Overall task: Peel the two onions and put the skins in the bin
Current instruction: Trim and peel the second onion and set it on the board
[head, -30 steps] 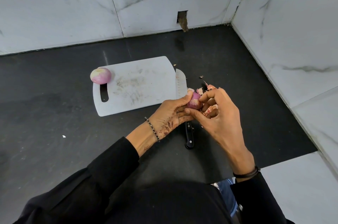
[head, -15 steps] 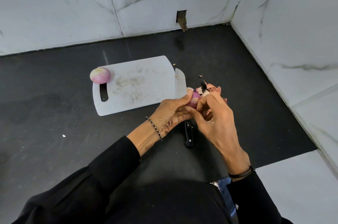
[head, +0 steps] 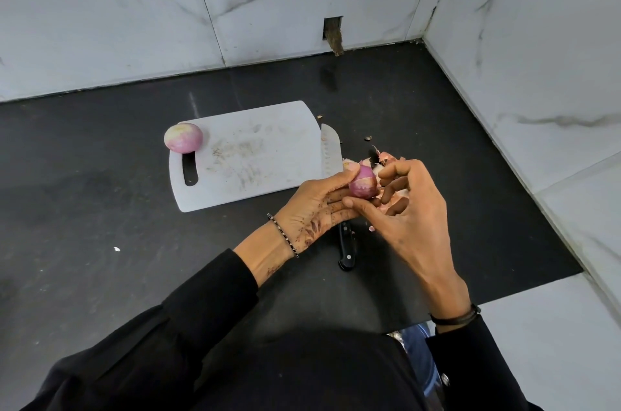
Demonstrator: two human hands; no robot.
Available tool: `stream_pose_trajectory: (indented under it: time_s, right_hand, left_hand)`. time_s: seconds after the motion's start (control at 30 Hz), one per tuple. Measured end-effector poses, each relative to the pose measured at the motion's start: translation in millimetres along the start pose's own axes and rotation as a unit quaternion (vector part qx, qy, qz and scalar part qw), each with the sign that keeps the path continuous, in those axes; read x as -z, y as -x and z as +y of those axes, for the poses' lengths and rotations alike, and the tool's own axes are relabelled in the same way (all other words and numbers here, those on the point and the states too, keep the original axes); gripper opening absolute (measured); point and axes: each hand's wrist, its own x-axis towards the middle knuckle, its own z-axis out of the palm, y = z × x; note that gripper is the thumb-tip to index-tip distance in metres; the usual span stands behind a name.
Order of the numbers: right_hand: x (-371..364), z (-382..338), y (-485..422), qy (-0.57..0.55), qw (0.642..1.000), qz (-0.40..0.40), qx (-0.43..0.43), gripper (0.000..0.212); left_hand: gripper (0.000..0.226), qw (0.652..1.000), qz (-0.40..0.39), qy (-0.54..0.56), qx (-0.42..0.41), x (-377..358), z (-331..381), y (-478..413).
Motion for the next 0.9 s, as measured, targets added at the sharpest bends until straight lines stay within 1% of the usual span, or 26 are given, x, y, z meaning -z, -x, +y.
stream_pose_trajectory:
  time_s: [0.13, 0.27, 0.4, 0.43, 0.57, 0.73, 0.83, 0.9]
  right_hand:
    - [-0.7, -2.3, -0.8, -0.007, 1.000, -0.003, 0.009, 0.047]
    - [-2.0, -3.6, -1.1, -0.009, 1.000, -0.003, 0.015, 0.043]
    - [-2.3, -4.4, -2.1, 0.011, 1.000, -0.003, 0.025, 0.039]
    - [-2.6, -4.6, -2.3, 0.017, 0.999, -0.003, 0.030, 0.038]
    - [-3.0, -4.3, -2.8, 0.007, 1.000, -0.003, 0.024, 0.039]
    - [-2.3, -0.6, -4.4, 0.003, 1.000, -0.009, 0.014, 0.040]
    - [-5.6, 0.4, -3.9, -0.001, 1.000, -0.012, 0.016, 0.034]
    - [-8.6, 1.3, -2.2, 0.017, 1.000, -0.008, 0.023, 0.031]
  left_hand:
    - [0.069, 1.000, -0.013, -0.007, -0.007, -0.5, 0.6, 0.9]
    - [0.063, 1.000, -0.014, -0.016, -0.010, 0.9, 0.8, 0.4]
    - [0.062, 1.000, -0.004, -0.026, -0.014, -1.2, 2.6, 0.7]
    - [0.058, 0.999, -0.001, -0.034, -0.014, -1.6, 2.9, 0.5]
    - [0.029, 0.999, 0.006, -0.043, -0.012, -0.1, 3.1, -1.8]
    - [0.020, 0.997, 0.015, -0.068, -0.017, -0.9, 3.2, -4.3]
    - [0.020, 0.997, 0.024, -0.065, -0.016, -0.1, 3.4, -5.3]
    - [0.028, 0.998, 0.030, -0.058, -0.010, -0.2, 5.4, -5.9]
